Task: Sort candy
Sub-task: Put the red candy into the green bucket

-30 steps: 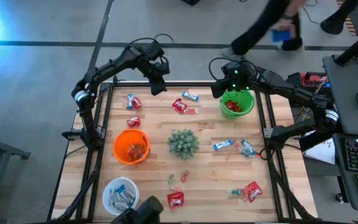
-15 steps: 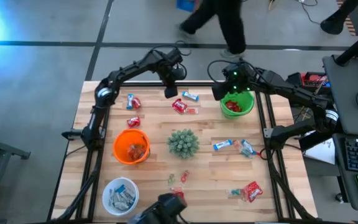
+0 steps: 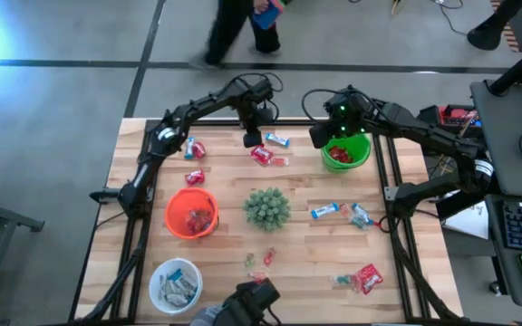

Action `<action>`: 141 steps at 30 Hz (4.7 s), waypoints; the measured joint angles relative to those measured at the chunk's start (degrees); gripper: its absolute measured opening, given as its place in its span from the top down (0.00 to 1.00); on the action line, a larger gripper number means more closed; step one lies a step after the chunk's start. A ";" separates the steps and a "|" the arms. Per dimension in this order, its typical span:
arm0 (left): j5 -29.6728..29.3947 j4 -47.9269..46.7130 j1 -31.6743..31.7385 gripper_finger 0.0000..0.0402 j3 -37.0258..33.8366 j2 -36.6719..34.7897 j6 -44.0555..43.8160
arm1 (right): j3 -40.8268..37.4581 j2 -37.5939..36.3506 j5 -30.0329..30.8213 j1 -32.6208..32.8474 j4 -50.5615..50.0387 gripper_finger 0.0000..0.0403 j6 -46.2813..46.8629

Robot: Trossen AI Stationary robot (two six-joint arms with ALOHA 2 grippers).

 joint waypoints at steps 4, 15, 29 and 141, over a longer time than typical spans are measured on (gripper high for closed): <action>0.06 0.08 -0.27 0.60 -0.26 0.47 0.16 | 0.00 0.00 -0.12 0.00 -0.04 0.57 0.01; 3.06 4.08 -2.44 0.60 -2.55 0.59 2.03 | 0.00 0.00 -0.41 0.20 -0.19 0.57 0.60; 2.51 9.29 -3.17 0.60 -6.45 0.59 3.41 | 0.00 -0.02 -1.87 0.24 -0.31 0.57 0.65; 13.09 7.11 -4.92 1.00 6.95 -15.08 1.70 | -0.15 10.13 -11.48 1.70 29.01 0.86 7.95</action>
